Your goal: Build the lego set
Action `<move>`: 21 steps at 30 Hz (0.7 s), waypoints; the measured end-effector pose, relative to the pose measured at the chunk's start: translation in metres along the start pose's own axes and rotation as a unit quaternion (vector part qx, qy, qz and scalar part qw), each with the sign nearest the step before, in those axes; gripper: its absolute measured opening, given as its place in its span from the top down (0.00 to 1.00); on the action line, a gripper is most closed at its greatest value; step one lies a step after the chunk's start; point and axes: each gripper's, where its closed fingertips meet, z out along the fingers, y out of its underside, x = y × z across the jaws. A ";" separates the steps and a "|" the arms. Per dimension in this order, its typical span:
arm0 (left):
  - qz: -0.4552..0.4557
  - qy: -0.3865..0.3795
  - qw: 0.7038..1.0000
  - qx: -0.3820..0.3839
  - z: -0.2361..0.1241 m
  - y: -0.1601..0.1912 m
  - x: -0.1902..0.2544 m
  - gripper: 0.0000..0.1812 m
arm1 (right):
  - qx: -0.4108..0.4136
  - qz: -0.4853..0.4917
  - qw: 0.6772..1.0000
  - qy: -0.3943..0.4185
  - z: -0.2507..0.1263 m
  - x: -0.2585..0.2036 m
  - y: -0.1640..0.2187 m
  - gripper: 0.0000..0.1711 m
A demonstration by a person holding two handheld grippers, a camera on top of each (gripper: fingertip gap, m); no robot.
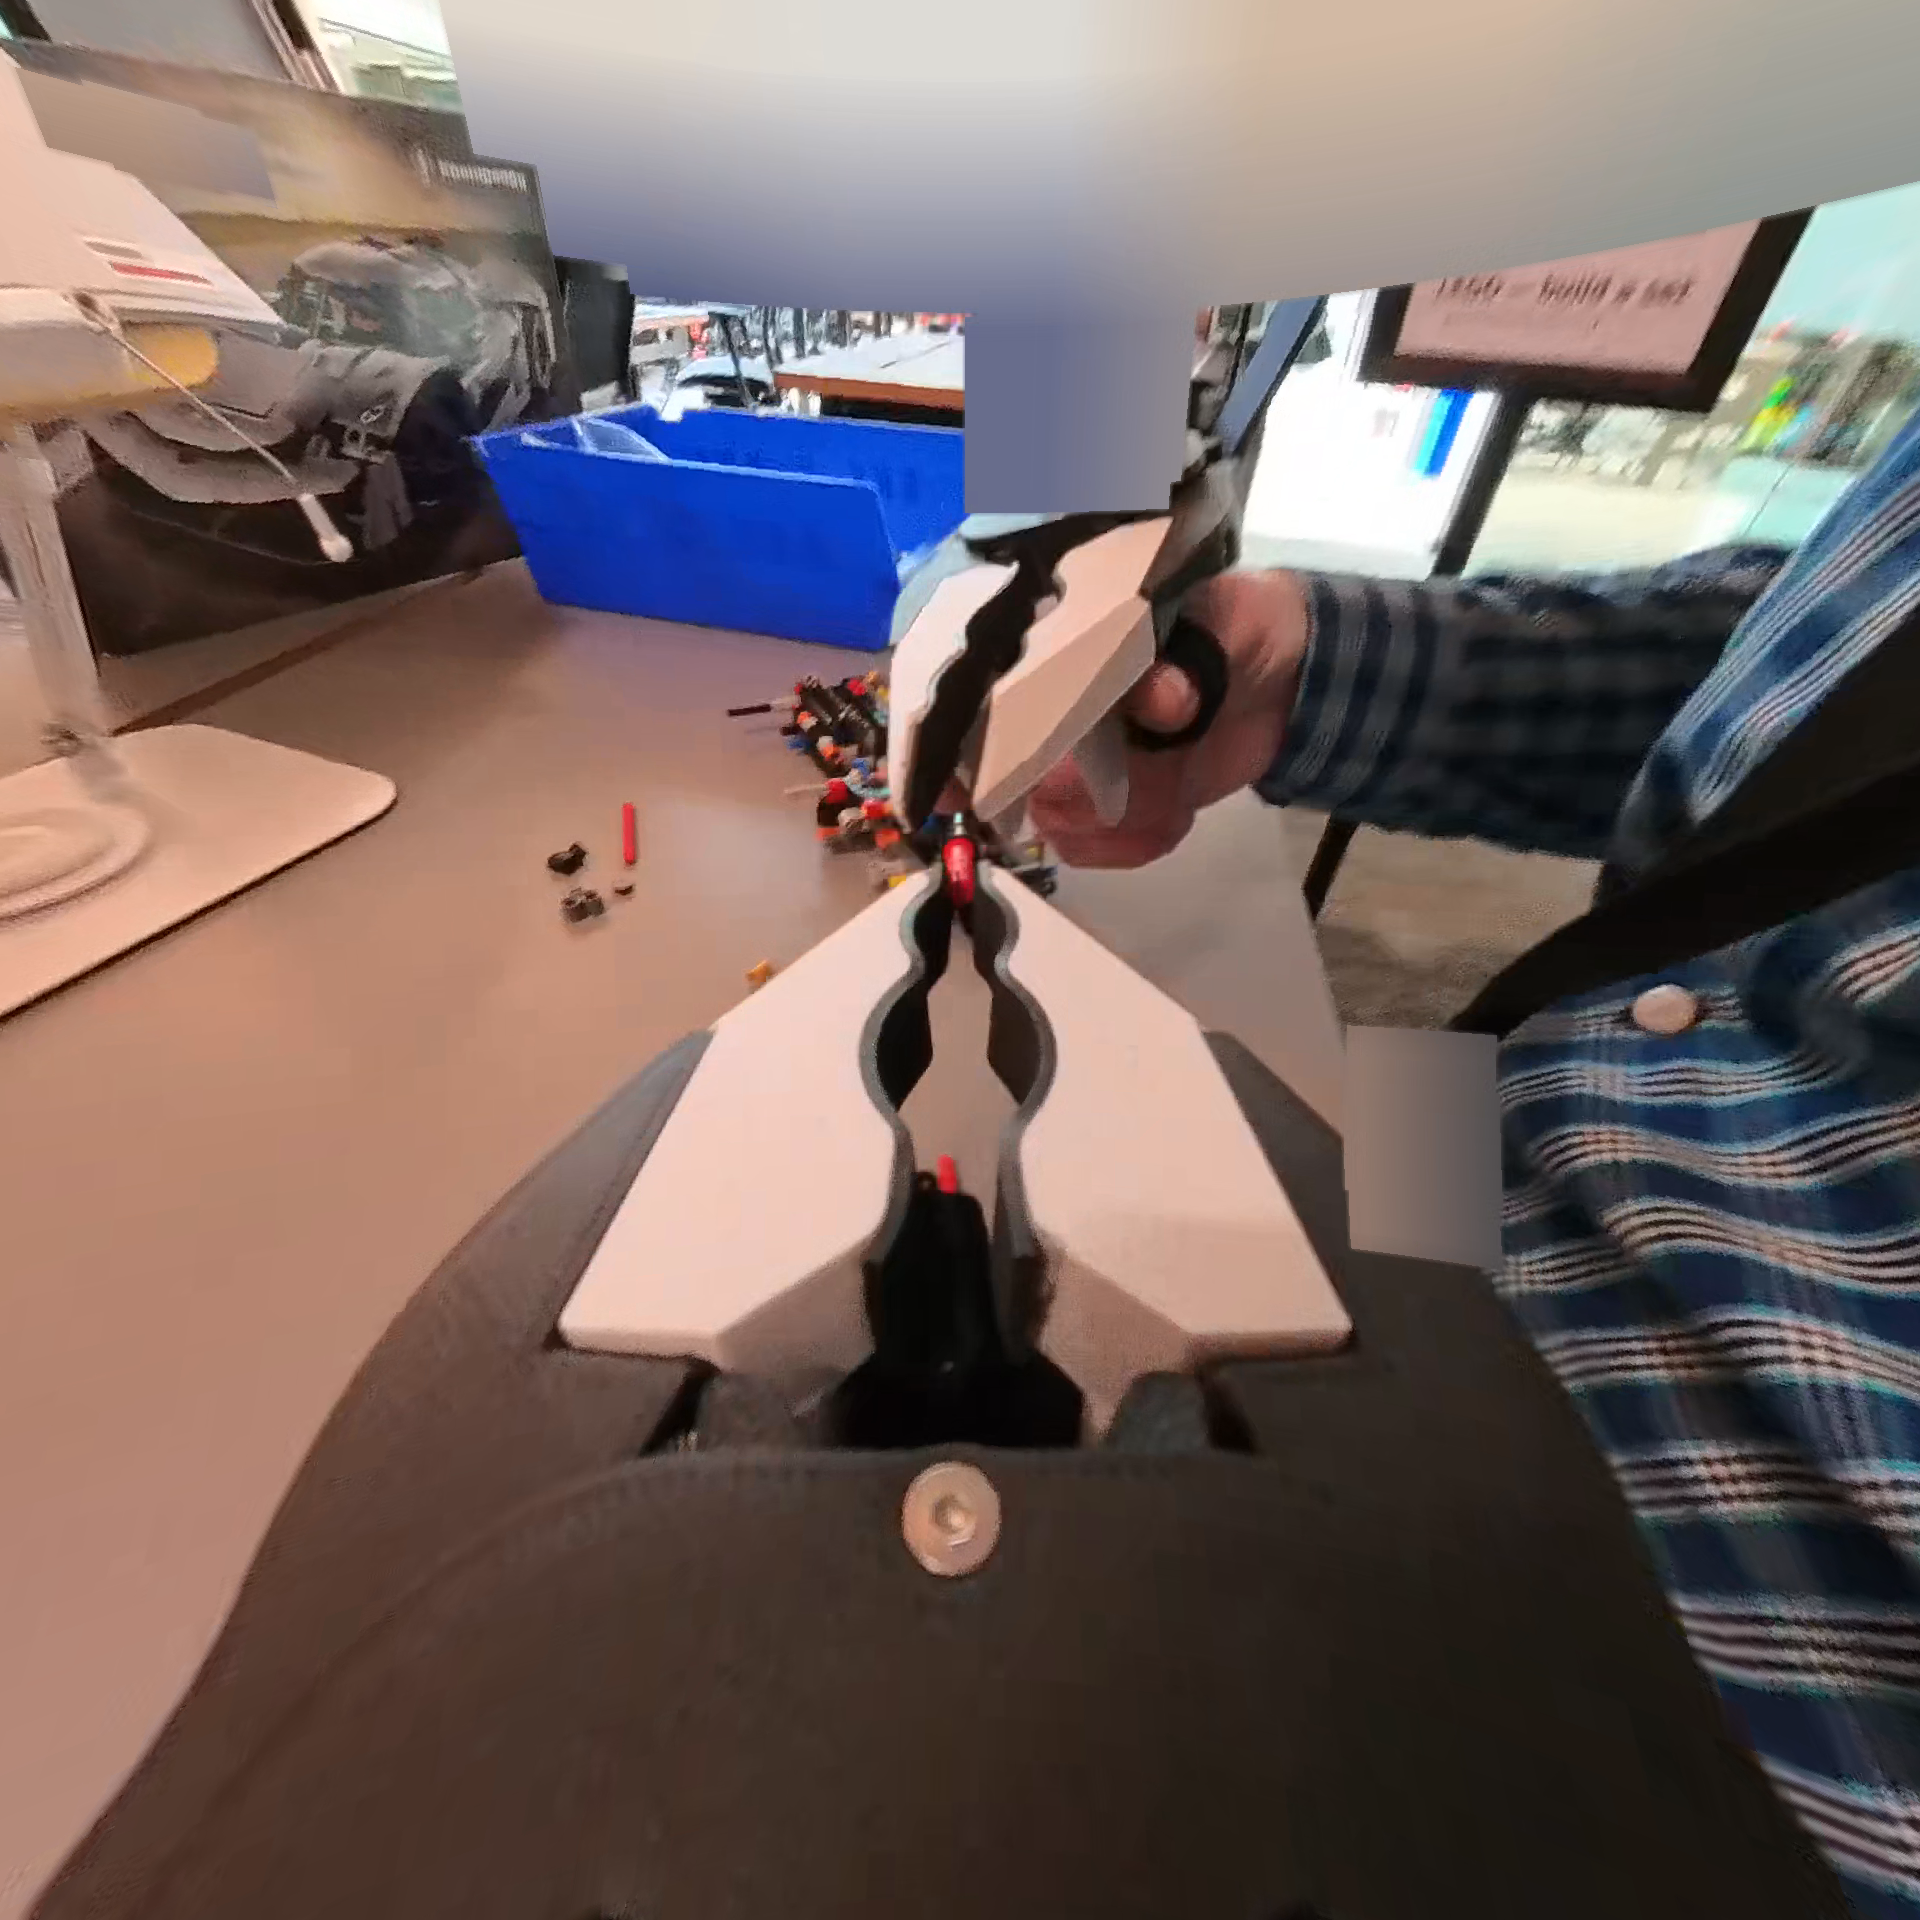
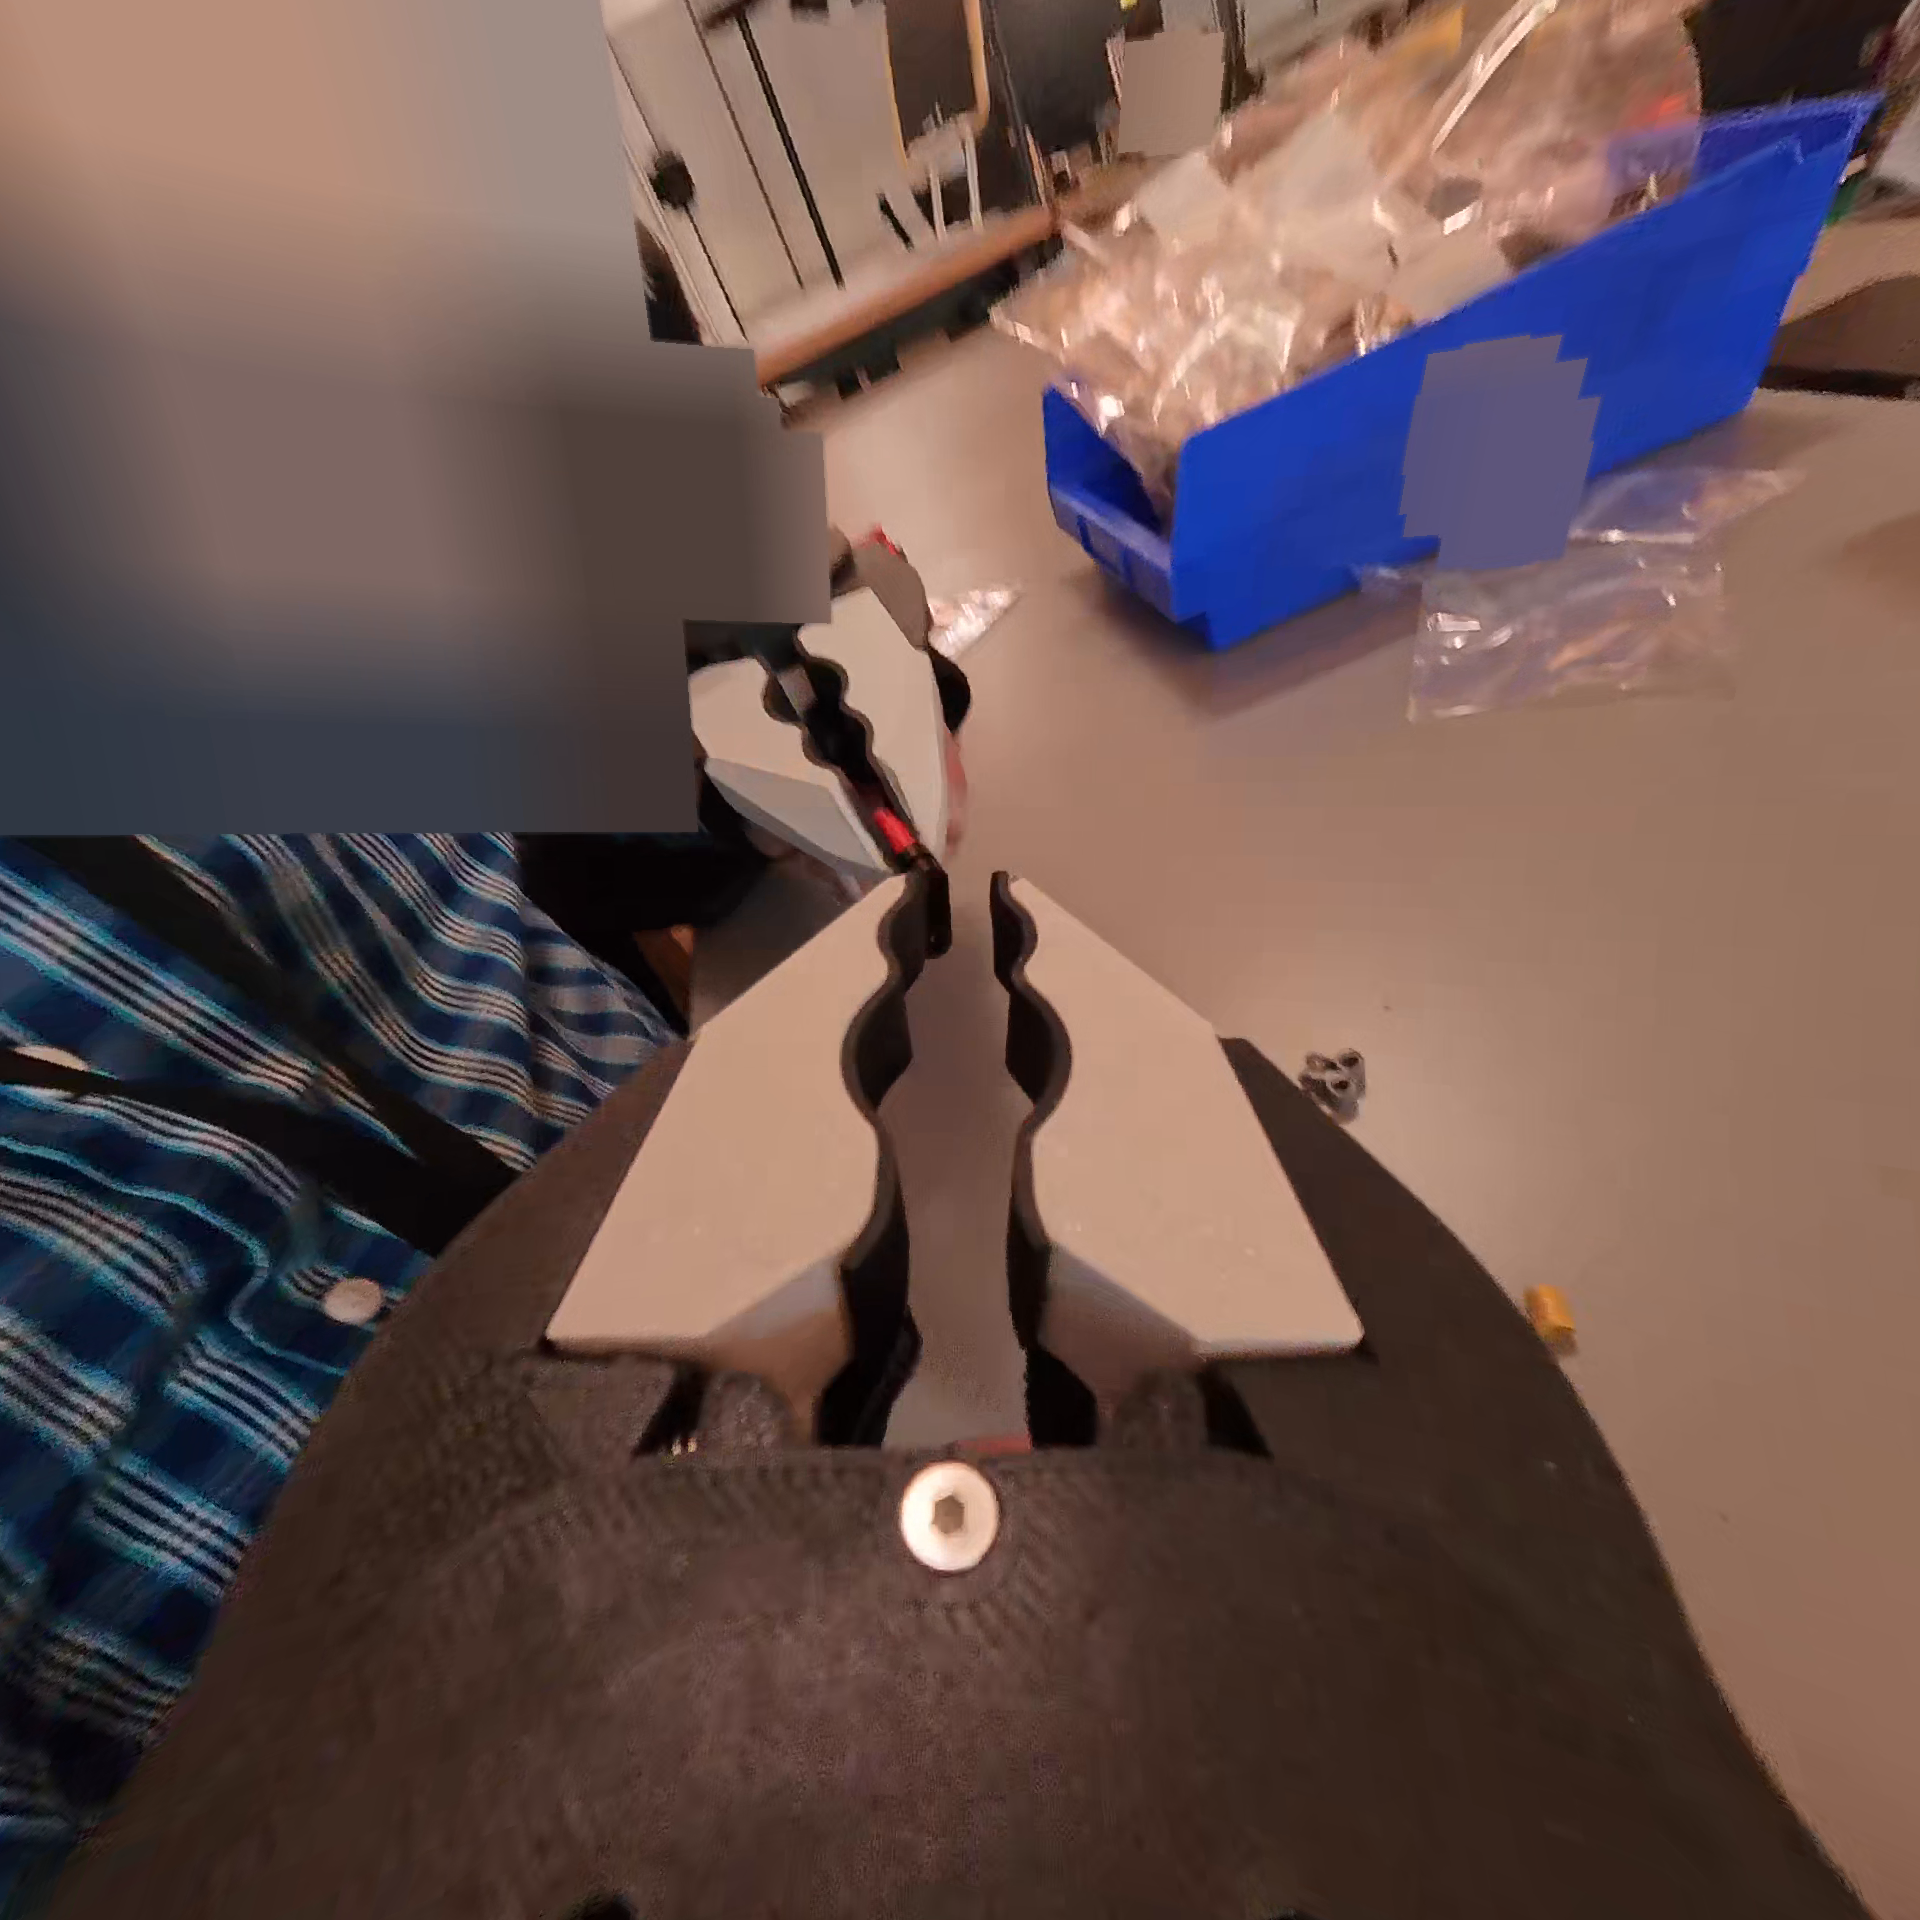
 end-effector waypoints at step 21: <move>-0.039 0.048 0.998 0.029 0.005 -0.016 0.014 0.99 | 0.021 0.009 0.999 -0.035 -0.005 -0.021 -0.007 0.98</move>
